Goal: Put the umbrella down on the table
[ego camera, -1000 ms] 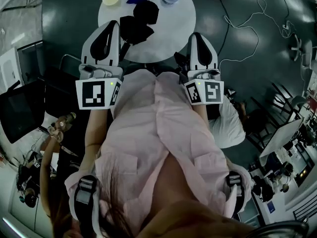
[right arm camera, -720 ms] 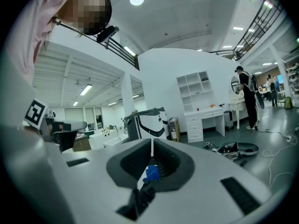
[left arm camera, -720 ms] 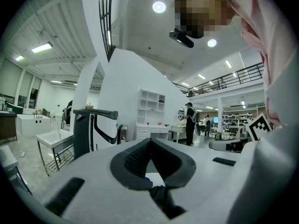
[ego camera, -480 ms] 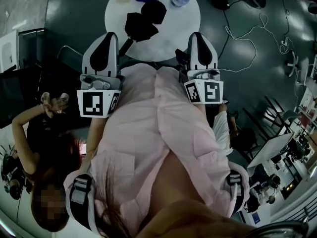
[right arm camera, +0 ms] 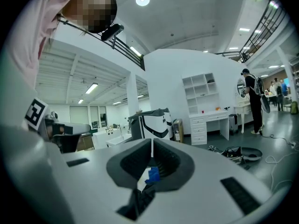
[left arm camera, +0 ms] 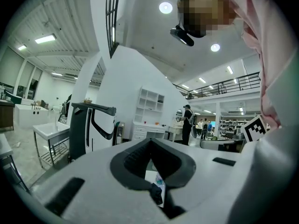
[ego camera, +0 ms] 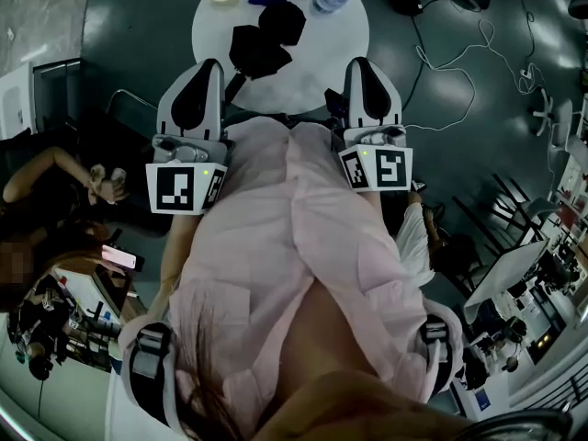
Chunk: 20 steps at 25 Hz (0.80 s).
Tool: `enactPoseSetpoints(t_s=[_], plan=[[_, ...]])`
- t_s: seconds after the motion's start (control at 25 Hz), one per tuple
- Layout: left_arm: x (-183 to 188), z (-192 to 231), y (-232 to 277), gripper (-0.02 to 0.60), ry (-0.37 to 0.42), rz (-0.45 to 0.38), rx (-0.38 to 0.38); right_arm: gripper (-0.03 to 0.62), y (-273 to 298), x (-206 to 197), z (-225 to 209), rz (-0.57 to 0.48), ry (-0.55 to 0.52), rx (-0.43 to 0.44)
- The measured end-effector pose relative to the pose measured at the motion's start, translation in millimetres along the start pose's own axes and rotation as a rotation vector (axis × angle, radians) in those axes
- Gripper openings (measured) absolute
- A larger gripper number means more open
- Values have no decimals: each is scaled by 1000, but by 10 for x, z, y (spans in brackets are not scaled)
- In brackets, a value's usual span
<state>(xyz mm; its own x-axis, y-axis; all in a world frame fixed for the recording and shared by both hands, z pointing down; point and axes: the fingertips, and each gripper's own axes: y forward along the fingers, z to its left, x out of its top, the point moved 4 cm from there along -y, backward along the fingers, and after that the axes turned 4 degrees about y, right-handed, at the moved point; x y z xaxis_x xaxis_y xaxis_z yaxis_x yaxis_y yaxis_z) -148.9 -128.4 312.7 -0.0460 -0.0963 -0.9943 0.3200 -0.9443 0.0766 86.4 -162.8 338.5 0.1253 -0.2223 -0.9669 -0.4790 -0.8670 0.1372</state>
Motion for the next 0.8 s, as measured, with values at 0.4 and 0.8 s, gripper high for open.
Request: enactPoseSetpoints(t_s=[0.4, 0.8], plan=[[-83, 22, 46, 18, -10, 29, 8, 34, 8, -25, -46, 12, 3, -16], [-107, 4, 29, 18, -23, 61, -1, 33, -11, -9, -35, 20, 2, -21]])
